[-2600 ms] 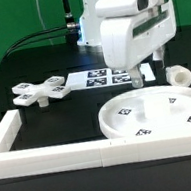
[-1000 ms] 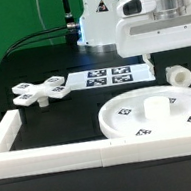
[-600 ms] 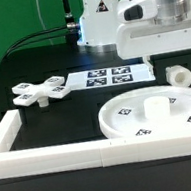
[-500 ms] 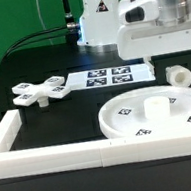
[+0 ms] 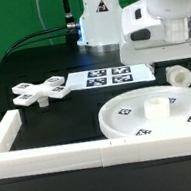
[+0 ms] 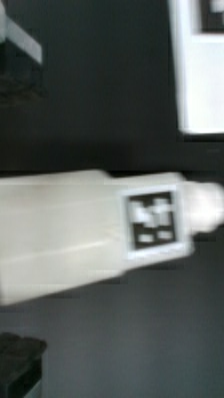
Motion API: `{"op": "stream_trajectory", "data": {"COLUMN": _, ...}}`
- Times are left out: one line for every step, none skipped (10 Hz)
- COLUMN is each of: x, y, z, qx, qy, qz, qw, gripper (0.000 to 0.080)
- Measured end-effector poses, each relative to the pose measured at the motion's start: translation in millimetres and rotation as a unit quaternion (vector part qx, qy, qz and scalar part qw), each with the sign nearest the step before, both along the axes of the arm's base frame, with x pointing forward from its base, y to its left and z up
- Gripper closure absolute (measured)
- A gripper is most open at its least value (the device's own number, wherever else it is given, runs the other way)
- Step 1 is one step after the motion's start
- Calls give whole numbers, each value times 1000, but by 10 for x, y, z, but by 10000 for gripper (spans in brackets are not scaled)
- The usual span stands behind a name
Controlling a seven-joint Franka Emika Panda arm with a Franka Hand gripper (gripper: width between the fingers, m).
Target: Assemble round table
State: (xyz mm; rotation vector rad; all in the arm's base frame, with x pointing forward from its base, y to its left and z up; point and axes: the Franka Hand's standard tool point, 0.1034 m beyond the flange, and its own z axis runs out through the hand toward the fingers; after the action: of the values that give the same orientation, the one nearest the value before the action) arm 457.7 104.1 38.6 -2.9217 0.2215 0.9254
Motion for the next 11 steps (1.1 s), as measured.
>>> {"op": "stream_trajectory", "data": {"x": 4, "y": 29, "z": -19, "qx": 3, "qy": 34, "qz": 4, "qw": 999, "gripper": 151}}
{"op": "stream_trajectory", "data": {"x": 31, "y": 34, "z": -51, "qx": 6, "qy": 49, "qz": 5, "qw": 999, "gripper": 151}}
{"op": "stream_trajectory", "data": {"x": -9, "y": 22, "z": -64, "qx": 10, "qy": 84, "qz": 9, "qw": 996, "gripper": 151}}
{"op": "stream_trajectory", "data": {"x": 4, "y": 19, "z": -107, "qx": 12, "qy": 101, "qz": 10, "qw": 995, "gripper": 151}}
{"op": "stream_trajectory", "data": {"x": -36, "y": 8, "z": -111, "qx": 19, "qy": 135, "qz": 17, "qw": 990, "gripper": 151}}
{"op": "stream_trajectory", "data": {"x": -31, "y": 1, "z": -154, "qx": 23, "qy": 157, "qz": 21, "qw": 987, "gripper": 151}}
{"op": "stream_trajectory", "data": {"x": -19, "y": 0, "z": -185, "qx": 23, "qy": 157, "qz": 20, "qw": 987, "gripper": 151}}
{"op": "stream_trajectory", "data": {"x": -20, "y": 3, "z": -203, "qx": 23, "qy": 153, "qz": 20, "qw": 988, "gripper": 151}}
{"op": "stream_trajectory", "data": {"x": -29, "y": 5, "z": -224, "qx": 22, "qy": 153, "qz": 20, "qw": 988, "gripper": 151}}
{"op": "stream_trajectory", "data": {"x": -40, "y": 14, "z": -235, "qx": 22, "qy": 153, "qz": 20, "qw": 988, "gripper": 151}}
{"op": "stream_trajectory", "data": {"x": -47, "y": 18, "z": -253, "qx": 22, "qy": 152, "qz": 21, "qw": 988, "gripper": 151}}
